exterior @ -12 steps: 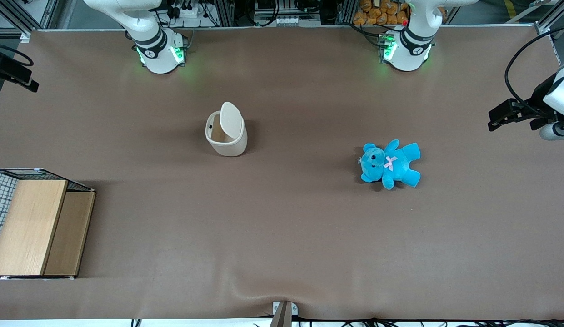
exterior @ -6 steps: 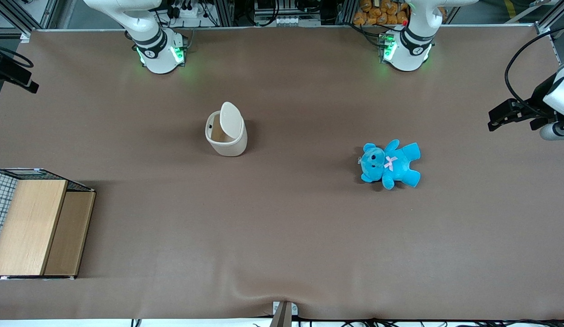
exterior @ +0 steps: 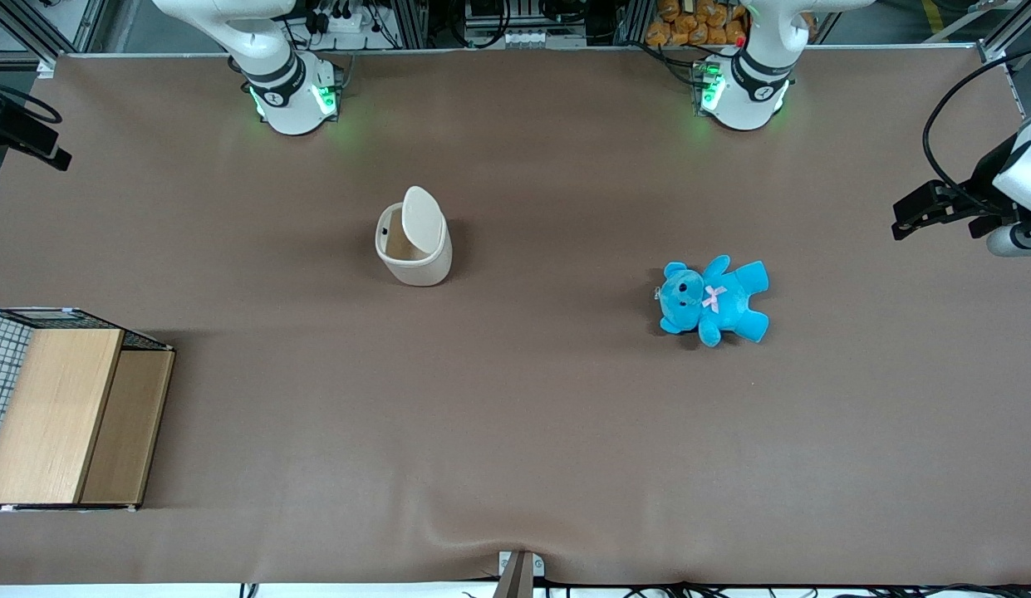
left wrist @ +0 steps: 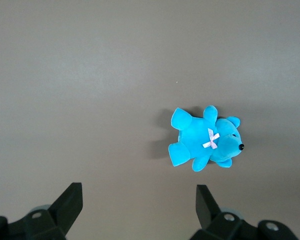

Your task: Open trash can with right arm

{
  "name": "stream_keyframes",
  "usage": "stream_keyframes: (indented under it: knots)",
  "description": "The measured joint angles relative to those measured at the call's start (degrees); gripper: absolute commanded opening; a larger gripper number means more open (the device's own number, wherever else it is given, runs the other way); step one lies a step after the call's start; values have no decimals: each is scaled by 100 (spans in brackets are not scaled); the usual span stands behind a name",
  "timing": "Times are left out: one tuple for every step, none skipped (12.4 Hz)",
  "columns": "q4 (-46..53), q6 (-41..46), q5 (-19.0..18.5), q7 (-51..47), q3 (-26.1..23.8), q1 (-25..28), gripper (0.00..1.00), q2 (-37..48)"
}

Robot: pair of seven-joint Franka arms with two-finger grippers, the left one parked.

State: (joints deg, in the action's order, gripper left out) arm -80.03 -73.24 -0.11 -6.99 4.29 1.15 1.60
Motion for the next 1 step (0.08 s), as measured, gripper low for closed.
stream_keyframes:
  knots:
    - [0, 0, 0, 0, 0, 0, 100, 0]
